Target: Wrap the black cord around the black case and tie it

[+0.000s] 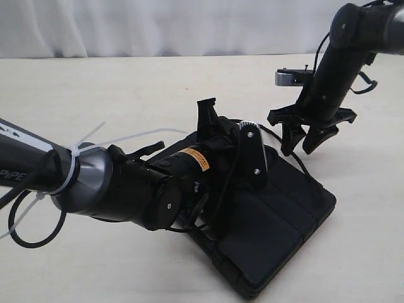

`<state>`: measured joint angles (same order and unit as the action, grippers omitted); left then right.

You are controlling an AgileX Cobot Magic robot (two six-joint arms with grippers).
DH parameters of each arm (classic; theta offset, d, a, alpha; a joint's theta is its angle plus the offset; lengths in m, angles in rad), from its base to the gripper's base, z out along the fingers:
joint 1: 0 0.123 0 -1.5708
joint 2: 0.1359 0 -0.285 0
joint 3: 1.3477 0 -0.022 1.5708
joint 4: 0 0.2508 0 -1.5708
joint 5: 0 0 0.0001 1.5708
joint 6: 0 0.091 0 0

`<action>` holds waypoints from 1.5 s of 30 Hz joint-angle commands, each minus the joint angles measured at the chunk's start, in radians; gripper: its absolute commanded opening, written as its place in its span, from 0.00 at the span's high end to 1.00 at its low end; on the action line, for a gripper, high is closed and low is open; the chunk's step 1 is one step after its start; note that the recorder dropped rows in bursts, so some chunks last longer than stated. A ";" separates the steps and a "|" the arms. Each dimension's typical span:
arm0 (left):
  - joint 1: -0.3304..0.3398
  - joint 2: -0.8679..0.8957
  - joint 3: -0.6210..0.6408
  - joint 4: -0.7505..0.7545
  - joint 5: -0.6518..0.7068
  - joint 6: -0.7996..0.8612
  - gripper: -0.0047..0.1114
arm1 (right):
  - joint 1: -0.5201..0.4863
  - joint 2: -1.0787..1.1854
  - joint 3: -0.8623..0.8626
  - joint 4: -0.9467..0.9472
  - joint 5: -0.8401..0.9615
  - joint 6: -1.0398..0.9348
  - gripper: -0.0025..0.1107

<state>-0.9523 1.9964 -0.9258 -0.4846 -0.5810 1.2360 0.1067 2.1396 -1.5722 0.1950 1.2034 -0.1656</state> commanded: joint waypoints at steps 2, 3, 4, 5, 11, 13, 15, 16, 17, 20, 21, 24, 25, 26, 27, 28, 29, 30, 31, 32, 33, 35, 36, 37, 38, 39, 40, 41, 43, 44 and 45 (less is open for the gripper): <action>0.000 0.000 -0.006 0.002 -0.005 -0.001 0.96 | 0.001 0.065 -0.019 -0.001 -0.007 -0.038 0.60; 0.000 0.000 -0.006 0.002 0.001 -0.001 0.96 | 0.001 0.067 -0.019 0.003 -0.010 -0.064 0.68; 0.000 0.000 -0.006 0.002 0.007 -0.001 0.96 | 0.001 0.067 -0.019 0.008 -0.010 -0.085 0.74; 0.000 0.000 -0.006 0.002 0.008 -0.001 0.96 | 0.001 0.067 -0.019 0.018 -0.003 -0.106 0.83; 0.000 0.000 -0.006 0.010 0.030 -0.001 0.96 | -0.002 0.025 -0.020 0.149 -0.012 -0.171 0.94; 0.000 0.000 -0.006 0.018 0.045 -0.001 0.96 | -0.002 0.004 -0.020 0.172 -0.044 -0.171 0.94; 0.000 0.000 -0.006 0.039 0.067 -0.001 0.96 | -0.004 -0.019 -0.020 0.192 -0.083 -0.159 0.94; 0.000 0.000 -0.006 0.051 0.077 -0.001 0.96 | -0.007 -0.027 -0.020 0.205 -0.097 -0.153 0.94; 0.000 0.000 -0.006 0.056 0.082 -0.001 0.96 | -0.014 -0.032 -0.020 0.235 -0.103 -0.152 0.94; 0.000 0.000 -0.006 0.058 0.074 0.006 0.96 | -0.047 -0.036 -0.020 0.352 -0.114 -0.130 0.94; -0.002 0.000 -0.006 0.058 0.074 0.016 0.96 | -0.054 -0.036 -0.020 0.396 -0.114 -0.135 0.94; -0.002 0.000 -0.006 0.061 0.080 0.054 0.96 | -0.059 -0.037 -0.020 0.501 -0.124 -0.174 0.94; -0.002 0.000 -0.006 0.073 0.084 0.056 0.96 | -0.059 -0.037 -0.020 0.534 -0.129 -0.191 0.94; -0.002 0.000 -0.006 0.083 0.089 0.056 0.96 | -0.059 -0.037 -0.020 0.559 -0.138 -0.200 0.94; -0.002 0.000 -0.006 0.088 0.089 0.056 0.96 | -0.059 -0.037 -0.020 0.585 -0.148 -0.208 0.94; -0.002 0.000 -0.006 0.088 0.089 0.056 0.96 | -0.059 -0.037 -0.020 0.603 -0.161 -0.208 0.94; -0.002 0.000 -0.006 0.088 0.082 0.058 0.96 | -0.059 -0.037 -0.020 0.608 -0.171 -0.208 0.94; -0.002 0.000 -0.006 0.088 0.077 0.058 0.96 | -0.059 -0.037 -0.020 0.608 -0.180 -0.208 0.94; -0.002 0.000 -0.006 0.082 0.066 0.061 0.96 | -0.059 -0.037 -0.020 0.608 -0.183 -0.206 0.94; -0.002 0.000 -0.006 0.080 0.053 0.069 0.96 | -0.059 -0.037 -0.020 0.608 -0.183 -0.206 0.94; -0.002 0.000 -0.006 0.080 0.041 0.073 0.96 | -0.059 -0.037 -0.020 0.608 -0.173 -0.206 0.94; -0.002 0.000 -0.006 0.076 0.000 0.073 0.96 | -0.059 -0.037 -0.020 0.608 -0.145 -0.204 0.94; -0.002 0.000 -0.006 0.070 -0.025 0.073 0.96 | -0.059 -0.037 -0.020 0.608 -0.128 -0.204 0.94; -0.002 0.000 -0.006 0.068 -0.048 0.073 0.96 | -0.059 -0.037 -0.020 0.608 -0.117 -0.204 0.94; -0.002 0.000 -0.006 0.068 -0.068 0.073 0.96 | -0.057 -0.037 -0.018 0.608 -0.104 -0.204 0.94; -0.002 0.000 -0.006 0.069 -0.084 0.073 0.96 | -0.057 -0.037 -0.016 0.608 -0.089 -0.204 0.94; -0.002 0.000 -0.006 0.072 -0.088 0.081 0.96 | -0.057 -0.037 -0.016 0.614 -0.071 -0.204 0.94; -0.002 0.000 -0.006 0.072 -0.088 0.096 0.96 | -0.057 -0.037 -0.016 0.621 -0.059 -0.204 0.94; -0.002 0.000 -0.006 0.072 -0.069 0.119 0.96 | -0.057 -0.038 -0.016 0.639 -0.038 -0.204 0.94; -0.002 0.000 -0.006 0.074 -0.049 0.132 0.96 | -0.057 -0.041 -0.016 0.647 -0.032 -0.204 0.94; -0.002 0.000 -0.006 0.074 -0.040 0.139 0.96 | -0.057 -0.044 -0.016 0.653 -0.030 -0.204 0.94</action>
<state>-0.9523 1.9964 -0.9258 -0.4040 -0.6355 1.3486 0.0497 2.1085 -1.5884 0.8246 1.1504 -0.3577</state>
